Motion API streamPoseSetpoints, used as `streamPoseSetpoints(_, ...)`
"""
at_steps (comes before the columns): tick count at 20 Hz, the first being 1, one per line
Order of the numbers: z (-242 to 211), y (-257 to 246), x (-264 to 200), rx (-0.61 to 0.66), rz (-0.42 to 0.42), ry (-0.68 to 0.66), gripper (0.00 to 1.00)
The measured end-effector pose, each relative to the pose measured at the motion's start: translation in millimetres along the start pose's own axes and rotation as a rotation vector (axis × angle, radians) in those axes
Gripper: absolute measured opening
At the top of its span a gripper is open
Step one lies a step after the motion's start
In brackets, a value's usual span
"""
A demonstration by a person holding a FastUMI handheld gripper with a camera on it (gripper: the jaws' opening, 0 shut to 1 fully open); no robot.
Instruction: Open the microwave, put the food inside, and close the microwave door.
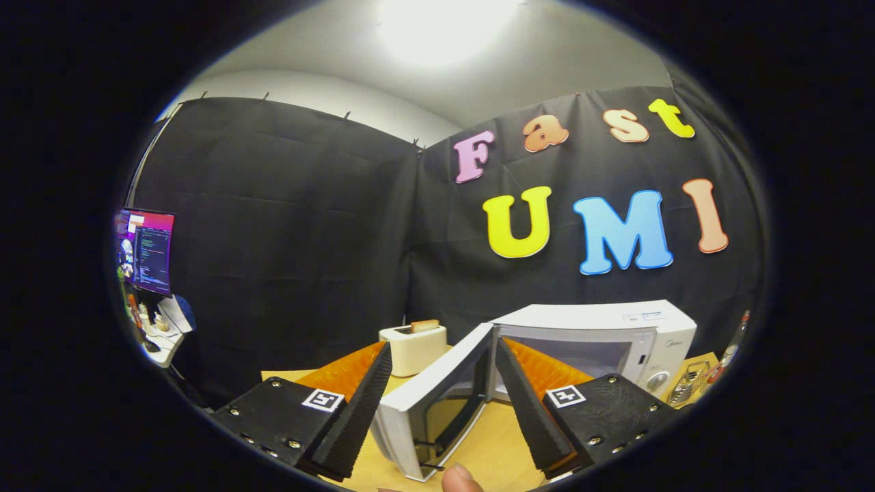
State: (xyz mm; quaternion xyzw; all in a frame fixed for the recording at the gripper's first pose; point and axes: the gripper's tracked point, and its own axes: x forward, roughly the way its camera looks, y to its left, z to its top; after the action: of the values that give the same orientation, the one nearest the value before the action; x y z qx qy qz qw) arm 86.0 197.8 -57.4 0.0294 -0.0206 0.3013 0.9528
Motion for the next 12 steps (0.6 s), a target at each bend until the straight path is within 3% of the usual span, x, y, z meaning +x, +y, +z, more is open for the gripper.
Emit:
streamPoseSetpoints(6, -22.2, 72.3, 6.3, 0.053, 0.157, 0.041, 0.92)
streamPoseSetpoints(12, -64.0, 101.4, 27.9, -0.055, 0.18, 0.094, 0.78)
